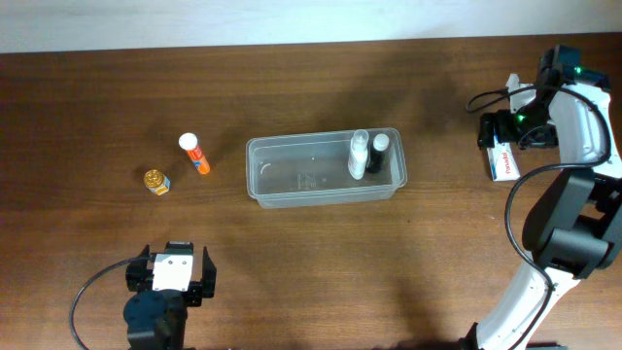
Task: Pack container
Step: 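Lower the right gripper over the Panadol box, aligning with its end, then close the right gripper on the end of the Panadol box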
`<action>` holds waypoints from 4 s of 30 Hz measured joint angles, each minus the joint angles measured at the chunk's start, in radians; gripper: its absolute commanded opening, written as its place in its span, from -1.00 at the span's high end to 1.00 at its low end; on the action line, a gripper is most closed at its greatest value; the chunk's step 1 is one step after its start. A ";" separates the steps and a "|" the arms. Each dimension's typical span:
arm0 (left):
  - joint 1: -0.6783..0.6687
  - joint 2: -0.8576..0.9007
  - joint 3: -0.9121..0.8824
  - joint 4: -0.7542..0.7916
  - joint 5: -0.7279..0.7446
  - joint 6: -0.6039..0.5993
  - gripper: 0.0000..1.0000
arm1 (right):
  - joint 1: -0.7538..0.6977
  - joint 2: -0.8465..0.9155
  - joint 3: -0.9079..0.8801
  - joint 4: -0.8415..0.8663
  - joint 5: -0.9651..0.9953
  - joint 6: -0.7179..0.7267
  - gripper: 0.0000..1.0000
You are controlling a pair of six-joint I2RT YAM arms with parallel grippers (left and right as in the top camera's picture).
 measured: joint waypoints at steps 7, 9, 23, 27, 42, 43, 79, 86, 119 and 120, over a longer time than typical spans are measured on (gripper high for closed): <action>0.000 0.000 0.000 0.000 0.000 0.000 -1.00 | 0.000 0.024 0.000 0.016 -0.003 -0.018 -0.97; 0.000 0.000 0.000 0.000 0.000 0.000 -0.99 | 0.000 0.038 0.000 0.018 -0.003 -0.019 -0.98; 0.000 0.000 0.000 0.000 0.000 0.000 -0.99 | -0.014 0.119 -0.004 0.041 -0.003 -0.034 -0.97; 0.000 0.000 0.000 0.000 0.000 0.000 -0.99 | -0.036 0.132 -0.005 0.044 -0.003 -0.038 -0.97; 0.000 0.000 0.000 0.000 0.000 0.000 -0.99 | -0.050 0.152 -0.005 0.056 -0.022 -0.039 -0.97; 0.000 0.000 0.000 0.000 0.000 0.000 -0.99 | -0.050 0.154 -0.005 0.057 -0.022 -0.039 -0.97; 0.000 0.000 0.000 0.000 0.000 0.000 -1.00 | -0.051 0.180 0.018 0.035 -0.019 -0.002 0.24; 0.000 0.000 0.000 0.000 0.000 0.000 -1.00 | -0.051 0.191 0.059 -0.002 -0.030 0.018 0.26; 0.000 0.000 0.000 0.000 0.000 0.000 -0.99 | -0.050 0.211 0.204 -0.103 -0.104 0.120 0.05; 0.000 0.000 0.000 0.000 0.000 0.000 -0.99 | -0.050 0.211 0.187 -0.089 -0.097 0.121 0.03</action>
